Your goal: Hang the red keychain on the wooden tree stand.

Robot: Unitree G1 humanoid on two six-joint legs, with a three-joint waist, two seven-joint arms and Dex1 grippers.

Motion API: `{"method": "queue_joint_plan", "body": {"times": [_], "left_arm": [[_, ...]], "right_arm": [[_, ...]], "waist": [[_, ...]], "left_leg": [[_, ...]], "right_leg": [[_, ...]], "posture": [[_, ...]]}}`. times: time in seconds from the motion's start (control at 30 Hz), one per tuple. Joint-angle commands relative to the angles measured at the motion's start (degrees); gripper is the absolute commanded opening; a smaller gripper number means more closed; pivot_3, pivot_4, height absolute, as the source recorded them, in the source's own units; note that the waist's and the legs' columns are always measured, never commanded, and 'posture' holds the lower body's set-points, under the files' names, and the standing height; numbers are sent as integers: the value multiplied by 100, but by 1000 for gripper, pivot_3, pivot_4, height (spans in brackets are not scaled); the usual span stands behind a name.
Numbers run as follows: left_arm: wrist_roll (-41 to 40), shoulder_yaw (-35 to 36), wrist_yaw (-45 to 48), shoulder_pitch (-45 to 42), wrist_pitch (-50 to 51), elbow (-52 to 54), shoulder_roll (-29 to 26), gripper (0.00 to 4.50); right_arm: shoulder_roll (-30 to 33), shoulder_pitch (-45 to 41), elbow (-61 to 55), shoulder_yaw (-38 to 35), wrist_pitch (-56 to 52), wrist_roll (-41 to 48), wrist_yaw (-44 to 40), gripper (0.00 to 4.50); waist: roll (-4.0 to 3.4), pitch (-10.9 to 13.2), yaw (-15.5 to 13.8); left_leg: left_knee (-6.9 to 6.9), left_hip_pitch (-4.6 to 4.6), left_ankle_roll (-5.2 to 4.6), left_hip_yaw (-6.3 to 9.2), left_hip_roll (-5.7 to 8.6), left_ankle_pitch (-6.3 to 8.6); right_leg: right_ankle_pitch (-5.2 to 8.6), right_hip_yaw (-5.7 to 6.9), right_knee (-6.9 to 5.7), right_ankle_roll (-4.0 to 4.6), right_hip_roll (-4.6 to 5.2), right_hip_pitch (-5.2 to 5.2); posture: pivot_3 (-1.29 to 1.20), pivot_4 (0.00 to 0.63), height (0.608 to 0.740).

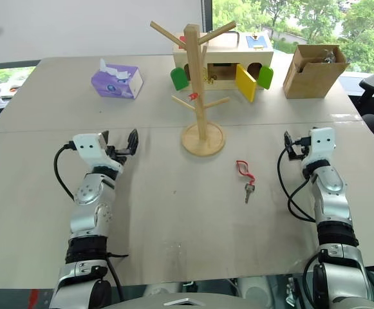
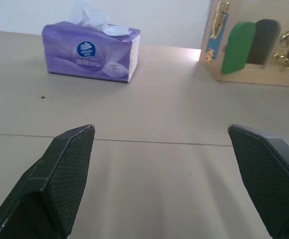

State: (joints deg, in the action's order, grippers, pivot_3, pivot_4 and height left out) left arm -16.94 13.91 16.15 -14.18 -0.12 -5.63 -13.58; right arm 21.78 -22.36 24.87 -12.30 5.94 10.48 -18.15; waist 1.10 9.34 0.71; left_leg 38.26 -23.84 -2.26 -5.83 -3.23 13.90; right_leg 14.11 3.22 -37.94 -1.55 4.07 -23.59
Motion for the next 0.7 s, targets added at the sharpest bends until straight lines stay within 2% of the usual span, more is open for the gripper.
{"method": "queue_joint_plan", "body": {"times": [0.03,0.17,0.33,0.5,0.6,0.7], "left_arm": [[-484,-517,1159,407,100,1008,-229,4434],[-941,-1226,2533,1334,250,2461,-883,4434],[-1262,-1445,3453,2122,207,3227,-1520,4434],[-1188,-1505,4399,2706,-369,3293,-1985,4434],[-1313,-1439,4514,2695,-493,3188,-1934,4434],[-1242,-1433,4499,2610,-595,2955,-1837,4434]], "right_arm": [[197,66,-362,-92,-110,378,-644,4500],[573,216,-730,-76,-759,1037,-1864,4500],[986,495,-1377,7,-1342,1423,-2654,4500],[1354,1103,-2651,173,-1972,1778,-3253,4500],[1566,1611,-3386,423,-2190,1745,-3478,4500],[1572,1728,-3619,600,-2234,1575,-3388,4500]], "waist": [[0,0,3],[-7,0,11],[-21,-7,3],[-28,-5,-15],[-26,-6,-63],[-26,-6,-76]], "left_leg": [[0,0,0,-1,0,0],[-1,2,0,-3,-4,0],[-5,10,-26,1,-7,16],[-6,5,-29,6,-7,18],[-5,2,-30,11,-4,19],[-4,2,-31,12,-4,19]], "right_leg": [[0,0,1,0,0,0],[0,-2,0,0,0,0],[1,-2,-2,3,-1,1],[3,2,2,4,-1,-2],[3,7,5,5,3,-1],[7,7,6,8,3,0]], "posture": [[0,150,740],[0,150,740],[0,150,740],[0,150,740],[0,150,740],[0,150,740]]}}
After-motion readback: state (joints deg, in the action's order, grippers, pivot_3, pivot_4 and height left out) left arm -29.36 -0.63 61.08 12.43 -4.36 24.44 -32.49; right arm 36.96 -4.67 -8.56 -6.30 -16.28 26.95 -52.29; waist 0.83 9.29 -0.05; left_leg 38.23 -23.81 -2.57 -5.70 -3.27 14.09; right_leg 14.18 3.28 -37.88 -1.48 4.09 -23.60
